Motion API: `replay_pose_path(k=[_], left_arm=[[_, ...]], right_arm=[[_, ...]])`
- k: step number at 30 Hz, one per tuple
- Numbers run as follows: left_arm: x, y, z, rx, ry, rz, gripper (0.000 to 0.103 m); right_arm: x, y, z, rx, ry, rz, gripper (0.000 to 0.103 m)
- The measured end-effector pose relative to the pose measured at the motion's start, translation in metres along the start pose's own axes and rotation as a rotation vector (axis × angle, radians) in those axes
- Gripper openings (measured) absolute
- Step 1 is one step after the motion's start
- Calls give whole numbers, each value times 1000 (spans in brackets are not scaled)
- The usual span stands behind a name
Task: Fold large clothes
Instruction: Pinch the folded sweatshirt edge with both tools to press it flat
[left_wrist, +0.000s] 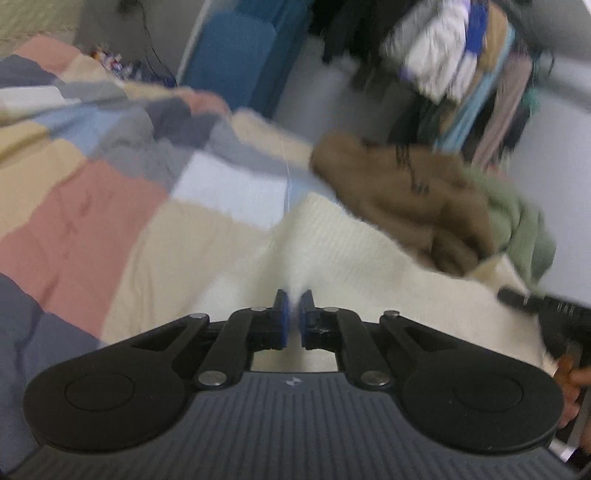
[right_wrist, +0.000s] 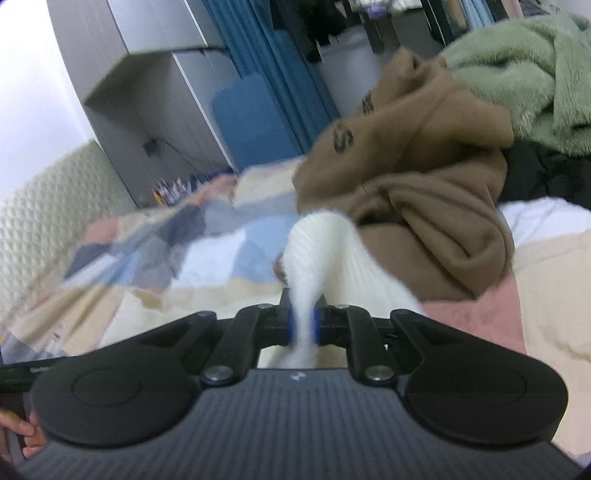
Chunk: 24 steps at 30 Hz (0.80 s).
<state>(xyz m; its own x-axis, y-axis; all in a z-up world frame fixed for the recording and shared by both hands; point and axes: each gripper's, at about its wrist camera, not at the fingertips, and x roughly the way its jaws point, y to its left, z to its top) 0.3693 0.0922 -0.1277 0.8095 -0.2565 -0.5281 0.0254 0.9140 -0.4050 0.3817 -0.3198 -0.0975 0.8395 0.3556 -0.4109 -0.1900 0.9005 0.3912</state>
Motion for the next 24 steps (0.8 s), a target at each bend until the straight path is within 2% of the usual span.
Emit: replay_pose_path(k=[2,5,8,12,14,17,21,24], left_arm=[[-12,7,6,-40,-66,-7,7],[-13,16,12,-82,-102,36,7],[6,22,8,-92,-60,87,7],[40,28,-3,-73,44,172,7],[51,31,-7,-78,87,187,7],[55,31,-9,-62,107,197,8],[56,31,-11,-54,117,192,8],[47,26,-11,-51,118,187,19]], right_arm=[[-5,5,4,-12,-45,16,12],[0,12,9,-31,-74,8,12],[24,16,7,-72,-34,-45,12],[67,7,-10,-107,90,-138,12],[82,-1,-21,-113,146,-165,12],[99,-9,-34,-112,217,-184,13],[99,-2,-35,-151,215,-200,14],[86,4,-36,-150,192,-201,15]])
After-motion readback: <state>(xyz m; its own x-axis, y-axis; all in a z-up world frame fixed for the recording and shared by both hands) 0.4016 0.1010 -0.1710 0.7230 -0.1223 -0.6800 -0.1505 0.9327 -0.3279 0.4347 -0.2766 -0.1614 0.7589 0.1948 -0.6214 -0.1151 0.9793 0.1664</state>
